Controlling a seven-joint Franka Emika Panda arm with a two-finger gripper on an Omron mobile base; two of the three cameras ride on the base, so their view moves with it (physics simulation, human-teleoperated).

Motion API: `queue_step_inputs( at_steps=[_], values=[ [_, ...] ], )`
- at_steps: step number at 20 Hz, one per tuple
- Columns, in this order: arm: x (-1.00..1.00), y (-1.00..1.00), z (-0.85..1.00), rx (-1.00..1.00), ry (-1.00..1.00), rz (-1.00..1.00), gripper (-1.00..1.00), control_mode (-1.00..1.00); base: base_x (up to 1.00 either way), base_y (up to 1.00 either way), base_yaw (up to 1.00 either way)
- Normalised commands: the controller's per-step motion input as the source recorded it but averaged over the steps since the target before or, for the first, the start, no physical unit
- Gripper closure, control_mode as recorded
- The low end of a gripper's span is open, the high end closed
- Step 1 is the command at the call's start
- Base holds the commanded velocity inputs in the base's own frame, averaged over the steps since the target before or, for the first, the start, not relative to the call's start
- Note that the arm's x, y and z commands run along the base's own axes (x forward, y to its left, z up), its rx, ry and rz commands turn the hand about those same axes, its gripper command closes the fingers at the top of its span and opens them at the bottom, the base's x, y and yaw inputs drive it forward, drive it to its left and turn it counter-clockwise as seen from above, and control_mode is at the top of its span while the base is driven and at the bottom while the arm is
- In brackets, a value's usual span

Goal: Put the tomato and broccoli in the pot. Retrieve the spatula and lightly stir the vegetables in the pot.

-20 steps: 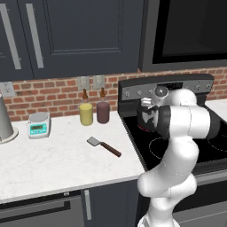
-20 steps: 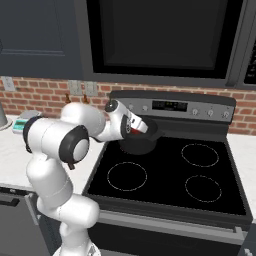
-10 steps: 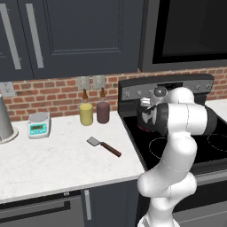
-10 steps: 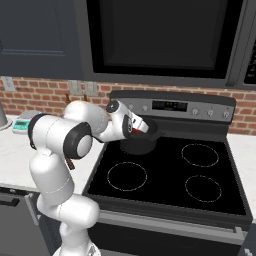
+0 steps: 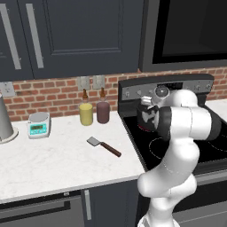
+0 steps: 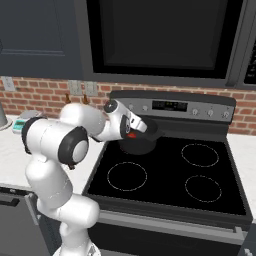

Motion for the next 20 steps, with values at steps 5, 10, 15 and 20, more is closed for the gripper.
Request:
queue_step_inputs(
  at_steps=[5, 10, 15, 20],
  values=[
    [-0.80, 0.00, 0.99, 0.11, -0.09, 0.00, -1.00, -1.00, 0.00, 0.00, 0.00],
    [-0.62, 0.00, 0.77, 0.06, 0.00, 0.00, -1.00, -1.00, 0.00, 0.00, 0.00],
    [-0.45, 0.00, 0.73, 0.09, 0.15, 0.00, -1.00, -1.00, 0.00, 0.00, 0.00],
    [-0.26, 0.00, 0.44, 0.05, 0.23, 0.00, -1.00, -1.00, 0.00, 0.00, 0.00]
  ],
)
